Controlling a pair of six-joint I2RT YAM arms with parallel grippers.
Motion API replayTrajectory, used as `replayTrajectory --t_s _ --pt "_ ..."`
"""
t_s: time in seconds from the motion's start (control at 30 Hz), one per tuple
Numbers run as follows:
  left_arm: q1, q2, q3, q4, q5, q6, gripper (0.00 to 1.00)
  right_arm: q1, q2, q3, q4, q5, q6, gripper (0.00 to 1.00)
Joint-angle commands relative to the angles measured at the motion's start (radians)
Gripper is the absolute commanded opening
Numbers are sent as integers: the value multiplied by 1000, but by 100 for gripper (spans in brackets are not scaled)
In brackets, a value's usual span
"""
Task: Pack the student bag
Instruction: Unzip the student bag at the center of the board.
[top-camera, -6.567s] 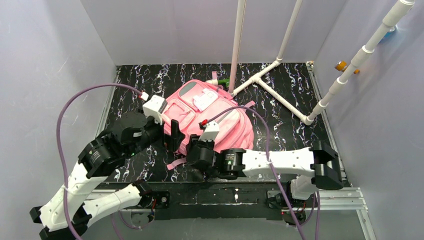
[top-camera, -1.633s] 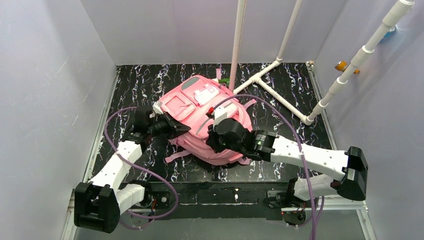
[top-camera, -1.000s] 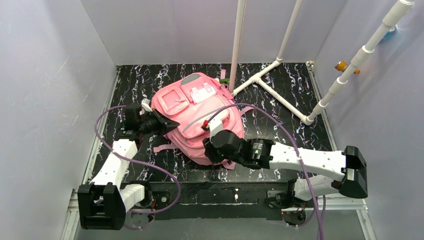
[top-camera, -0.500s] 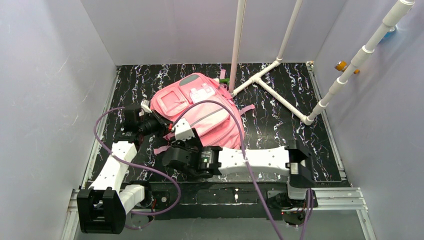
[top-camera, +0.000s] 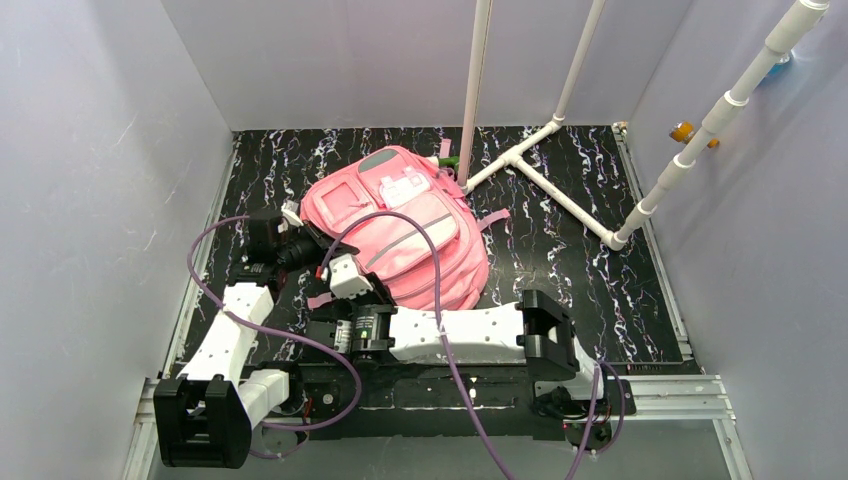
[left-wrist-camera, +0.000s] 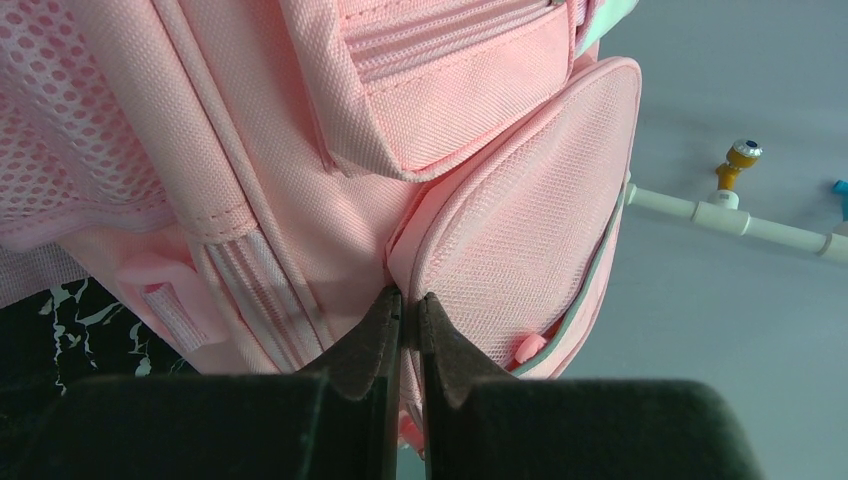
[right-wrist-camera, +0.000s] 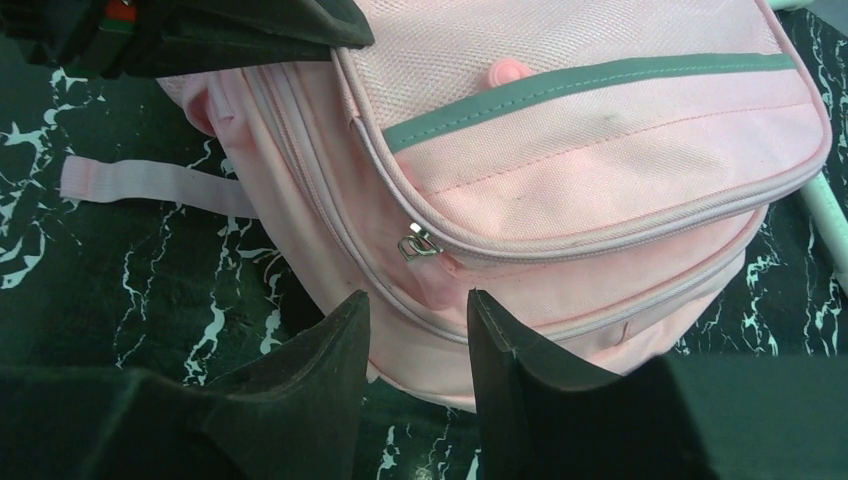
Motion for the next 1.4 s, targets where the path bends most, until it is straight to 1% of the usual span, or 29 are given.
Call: replayTrajectory --t_s 0.0,0.1,0.2,0.4,0.63,0.7,0.73,0.77,0.8,0.93,1.0,1.1,1.13,1.17,1.23,1.27,1.37 --pt "4 -19 17 -20 45 -1 0 12 -33 8 -79 54 86 47" --pt "4 -23 17 -19 53 -4 0 7 -47 -31 -22 81 53 47" --pt "4 -29 11 -19 60 -11 0 -10 -40 -33 27 84 14 48" --pt "4 -39 2 -16 68 -21 0 -40 5 7 50 115 -15 50" --pt "4 -52 -5 -21 70 -26 0 -55 41 32 58 153 -24 48" --pt "4 -53 -6 -20 67 -26 0 -55 52 41 42 163 -14 45" --pt "4 -53 -7 -21 67 -25 0 -55 56 48 28 167 -9 40" --pt "4 -53 -7 -23 64 -24 0 -55 59 53 11 170 -8 32" --pt "3 -52 -8 -24 63 -23 0 -55 58 56 2 173 -6 29" --pt "4 -47 -7 -31 45 -15 0 -55 31 36 -54 155 15 11" --pt "3 -42 -5 -36 30 -8 0 -55 -2 10 -52 122 3 5" --pt "4 -28 4 -40 16 -3 0 -55 -76 -53 -23 74 -30 2" --pt "4 -24 5 -38 15 -4 0 -55 -101 -88 -10 57 -39 2" --pt "4 -19 7 -36 13 -2 0 -57 -131 -119 22 31 -65 4" --pt "4 -17 13 -40 10 3 0 -69 -199 -203 142 -47 -175 1" --pt "4 -16 14 -41 9 3 0 -82 -233 -240 176 -89 -200 1" --pt "3 -18 14 -43 6 6 0 -142 -339 -392 350 -222 -268 1"
